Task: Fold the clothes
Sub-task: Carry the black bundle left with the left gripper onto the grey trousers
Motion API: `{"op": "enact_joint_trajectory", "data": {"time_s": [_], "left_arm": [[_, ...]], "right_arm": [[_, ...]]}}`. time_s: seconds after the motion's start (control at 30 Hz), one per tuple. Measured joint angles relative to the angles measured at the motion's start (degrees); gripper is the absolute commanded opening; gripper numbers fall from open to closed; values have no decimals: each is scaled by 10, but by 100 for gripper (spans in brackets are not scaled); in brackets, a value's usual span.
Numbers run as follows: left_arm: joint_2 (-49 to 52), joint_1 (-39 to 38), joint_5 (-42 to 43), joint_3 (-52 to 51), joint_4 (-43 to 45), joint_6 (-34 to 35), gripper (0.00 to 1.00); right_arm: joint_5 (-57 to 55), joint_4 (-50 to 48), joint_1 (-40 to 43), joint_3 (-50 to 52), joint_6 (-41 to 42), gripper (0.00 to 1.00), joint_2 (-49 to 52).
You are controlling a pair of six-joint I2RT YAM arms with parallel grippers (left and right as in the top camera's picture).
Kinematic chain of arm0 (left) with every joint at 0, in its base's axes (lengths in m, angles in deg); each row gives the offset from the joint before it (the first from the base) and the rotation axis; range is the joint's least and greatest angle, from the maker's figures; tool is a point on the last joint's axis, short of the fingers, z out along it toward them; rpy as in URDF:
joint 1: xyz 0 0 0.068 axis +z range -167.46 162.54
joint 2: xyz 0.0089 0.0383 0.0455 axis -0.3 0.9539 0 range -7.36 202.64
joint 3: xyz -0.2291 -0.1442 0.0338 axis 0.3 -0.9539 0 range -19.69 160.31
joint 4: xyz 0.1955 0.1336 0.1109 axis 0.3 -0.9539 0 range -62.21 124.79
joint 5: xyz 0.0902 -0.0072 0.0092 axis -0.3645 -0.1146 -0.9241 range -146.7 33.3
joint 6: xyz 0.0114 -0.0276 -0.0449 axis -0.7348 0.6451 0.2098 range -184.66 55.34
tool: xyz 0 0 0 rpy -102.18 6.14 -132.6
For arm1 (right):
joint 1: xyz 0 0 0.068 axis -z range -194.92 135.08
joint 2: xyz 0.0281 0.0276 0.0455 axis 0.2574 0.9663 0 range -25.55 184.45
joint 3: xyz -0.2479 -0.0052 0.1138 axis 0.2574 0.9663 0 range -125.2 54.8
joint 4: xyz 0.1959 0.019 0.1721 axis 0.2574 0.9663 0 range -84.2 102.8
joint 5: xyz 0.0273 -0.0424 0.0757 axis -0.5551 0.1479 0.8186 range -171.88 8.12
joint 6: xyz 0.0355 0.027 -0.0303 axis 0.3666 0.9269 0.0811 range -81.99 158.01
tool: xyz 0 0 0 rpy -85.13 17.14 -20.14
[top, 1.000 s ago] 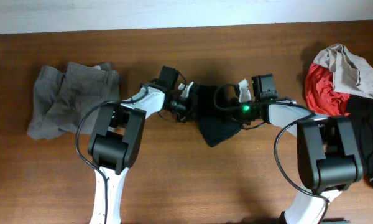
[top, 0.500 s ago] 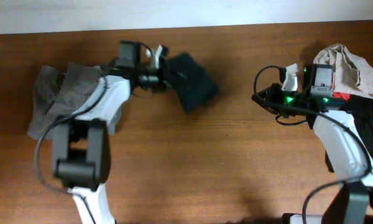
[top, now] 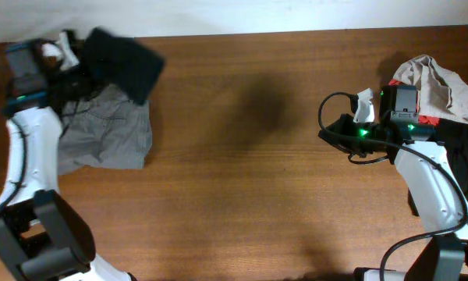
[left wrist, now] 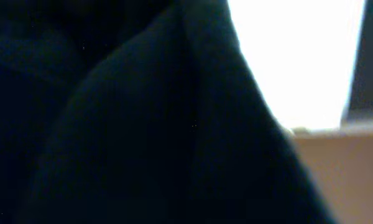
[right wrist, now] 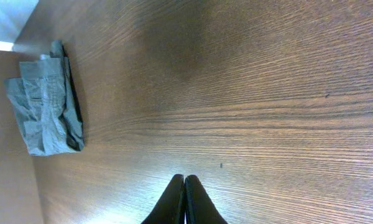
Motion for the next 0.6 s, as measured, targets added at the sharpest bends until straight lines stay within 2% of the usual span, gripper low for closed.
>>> {"op": "enact_joint_trajectory", "data": {"time_s": [0.33,0.6], "left_arm": [[21,40,-81,0,-45,0,0],[146,50,-101,-2,-90,-2,1]], "right_arm": [[-13,17,0,0,-4,5,0],[-15,39,0,0,-9,4,0]]}}
